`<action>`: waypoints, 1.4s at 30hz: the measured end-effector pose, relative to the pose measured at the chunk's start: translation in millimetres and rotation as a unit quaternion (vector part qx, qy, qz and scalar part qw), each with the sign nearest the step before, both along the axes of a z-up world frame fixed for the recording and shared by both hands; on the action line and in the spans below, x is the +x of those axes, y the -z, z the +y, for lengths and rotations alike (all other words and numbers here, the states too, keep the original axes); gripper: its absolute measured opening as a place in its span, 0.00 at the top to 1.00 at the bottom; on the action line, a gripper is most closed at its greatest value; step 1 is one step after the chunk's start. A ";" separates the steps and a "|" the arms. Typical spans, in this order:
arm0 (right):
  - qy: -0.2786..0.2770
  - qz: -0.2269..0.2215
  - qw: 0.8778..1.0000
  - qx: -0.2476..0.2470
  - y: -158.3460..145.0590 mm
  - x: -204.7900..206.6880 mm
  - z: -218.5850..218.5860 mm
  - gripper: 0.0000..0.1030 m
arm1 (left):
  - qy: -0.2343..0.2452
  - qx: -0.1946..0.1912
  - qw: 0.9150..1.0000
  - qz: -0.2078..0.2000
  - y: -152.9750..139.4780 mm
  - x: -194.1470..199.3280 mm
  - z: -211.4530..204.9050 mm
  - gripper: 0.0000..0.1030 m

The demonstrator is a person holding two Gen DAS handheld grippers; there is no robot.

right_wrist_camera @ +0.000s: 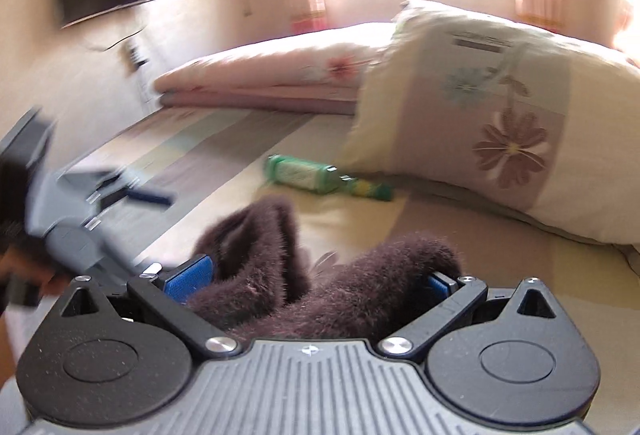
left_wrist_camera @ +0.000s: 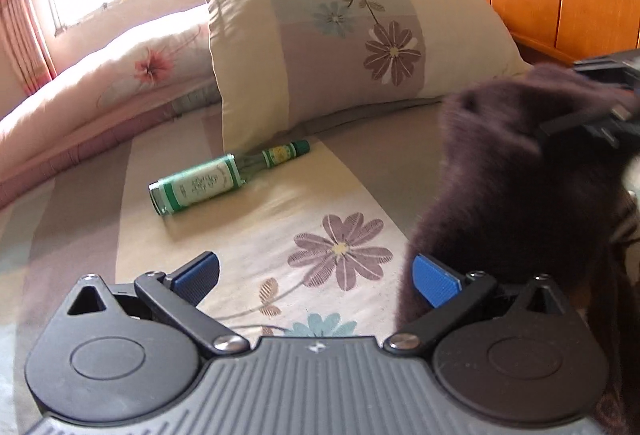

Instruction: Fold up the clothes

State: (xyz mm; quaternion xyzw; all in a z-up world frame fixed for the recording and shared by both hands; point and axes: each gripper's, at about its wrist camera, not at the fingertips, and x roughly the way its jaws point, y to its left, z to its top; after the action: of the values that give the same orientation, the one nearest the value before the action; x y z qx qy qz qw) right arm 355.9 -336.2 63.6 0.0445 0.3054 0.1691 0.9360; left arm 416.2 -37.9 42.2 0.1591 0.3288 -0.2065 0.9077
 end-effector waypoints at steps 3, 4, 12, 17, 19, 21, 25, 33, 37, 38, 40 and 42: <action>0.019 -0.001 1.000 0.001 1.1 9.3 -5.2 0.00 | -0.001 0.014 1.000 0.003 1.9 -6.9 2.5 0.01; 0.025 -0.005 1.000 -0.004 1.9 11.6 -5.0 0.00 | -0.002 0.015 1.000 0.003 0.3 -10.2 3.9 0.01; 0.066 0.067 0.996 0.004 -5.8 27.2 -8.6 0.00 | -0.010 0.003 1.000 0.006 -21.2 -54.3 14.0 0.01; 0.007 0.049 0.999 0.012 -28.5 -54.3 4.6 0.00 | 0.016 -0.004 1.000 0.024 -23.7 -93.8 8.2 0.01; -0.014 0.060 0.998 0.017 -27.2 -83.9 10.9 0.00 | 0.027 -0.008 0.999 0.033 -24.2 -109.4 4.6 0.01; -0.038 0.074 0.996 0.032 -18.7 -108.6 14.6 0.00 | 0.051 -0.015 0.997 0.048 -22.0 -126.1 -4.6 0.01; -0.054 0.123 0.988 0.070 16.1 -123.9 20.8 0.00 | 0.106 -0.054 0.988 0.101 -6.9 -147.5 -23.8 0.01; 0.009 0.153 0.982 0.108 80.6 -88.0 6.9 0.00 | 0.092 -0.071 0.975 0.188 40.2 -127.8 -31.8 0.01; 0.051 0.131 0.984 0.108 84.0 -55.7 -14.5 0.00 | 0.083 -0.075 0.973 0.202 51.5 -98.0 -26.2 0.01; 0.059 0.130 0.984 0.109 85.1 -45.6 -18.5 0.00 | 0.078 -0.071 0.975 0.196 51.1 -91.0 -26.4 0.01; 0.076 0.127 0.983 0.111 88.1 -25.3 -29.2 0.00 | 0.066 -0.054 0.980 0.180 50.0 -75.8 -27.9 0.01; 0.104 0.121 0.982 0.097 89.9 -7.6 -37.2 0.00 | 0.038 -0.024 0.987 0.153 47.9 -61.5 -30.7 0.01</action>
State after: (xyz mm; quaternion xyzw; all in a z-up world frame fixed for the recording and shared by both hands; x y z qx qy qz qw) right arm 348.3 -373.4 -26.3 0.1870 0.3926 0.0928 0.8957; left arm 354.7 -68.7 -5.7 0.1158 0.4522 -0.2709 0.8419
